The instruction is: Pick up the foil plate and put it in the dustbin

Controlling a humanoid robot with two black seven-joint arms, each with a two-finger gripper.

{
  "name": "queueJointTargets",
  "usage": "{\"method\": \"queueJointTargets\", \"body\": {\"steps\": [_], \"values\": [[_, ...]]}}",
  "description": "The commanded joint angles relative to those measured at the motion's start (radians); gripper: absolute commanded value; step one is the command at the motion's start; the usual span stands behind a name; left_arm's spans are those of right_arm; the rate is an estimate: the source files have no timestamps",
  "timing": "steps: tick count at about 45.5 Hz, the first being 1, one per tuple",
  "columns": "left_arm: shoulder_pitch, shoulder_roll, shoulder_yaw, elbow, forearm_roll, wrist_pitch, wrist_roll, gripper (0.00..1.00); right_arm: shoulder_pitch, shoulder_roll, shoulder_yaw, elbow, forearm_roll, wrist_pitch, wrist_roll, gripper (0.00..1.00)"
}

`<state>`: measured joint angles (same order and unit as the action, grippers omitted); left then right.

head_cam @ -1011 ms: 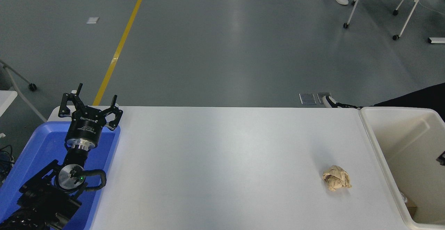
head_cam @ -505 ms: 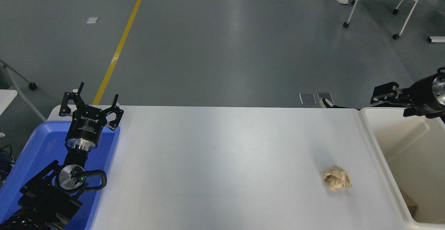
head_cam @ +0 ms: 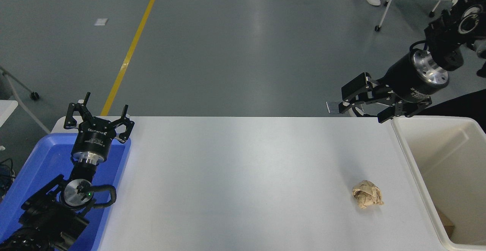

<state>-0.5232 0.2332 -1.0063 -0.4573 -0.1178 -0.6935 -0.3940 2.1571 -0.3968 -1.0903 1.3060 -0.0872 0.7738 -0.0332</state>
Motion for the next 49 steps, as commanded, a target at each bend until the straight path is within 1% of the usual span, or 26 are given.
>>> {"method": "queueJointTargets", "body": {"steps": [1,9,12,17,26,32,36,43,49], "values": [[0.0,0.0,0.0,0.0,0.0,0.0,0.0,1.0,0.044,0.148,-0.065,-0.014,0.151,0.012,-0.001,1.0],[0.0,0.0,0.0,0.0,0.0,0.002,0.0,1.0,0.044,0.285,-0.16,-0.07,0.335,0.012,-0.001,1.0],[0.0,0.0,0.0,0.0,0.0,0.002,0.0,1.0,0.047,0.311,-0.187,-0.067,0.353,0.012,-0.001,1.0],[0.0,0.0,0.0,0.0,0.0,0.002,0.0,1.0,0.069,0.314,-0.189,-0.06,0.369,0.012,-0.001,1.0],[0.0,0.0,0.0,0.0,0.0,0.003,0.0,1.0,0.156,0.271,-0.189,0.084,0.351,0.012,-0.001,1.0],[0.0,0.0,0.0,0.0,0.0,0.003,0.0,1.0,0.156,0.245,-0.192,0.114,0.343,0.012,0.001,1.0],[0.0,0.0,0.0,0.0,0.0,0.003,0.0,1.0,0.164,0.204,-0.189,0.15,0.314,0.012,-0.001,1.0],[0.0,0.0,0.0,0.0,0.0,0.003,0.0,1.0,0.175,0.11,-0.191,0.18,0.216,0.012,-0.001,1.0],[0.0,0.0,0.0,0.0,0.0,0.003,0.0,1.0,0.175,0.079,-0.189,0.182,0.187,0.012,0.001,1.0]]}}
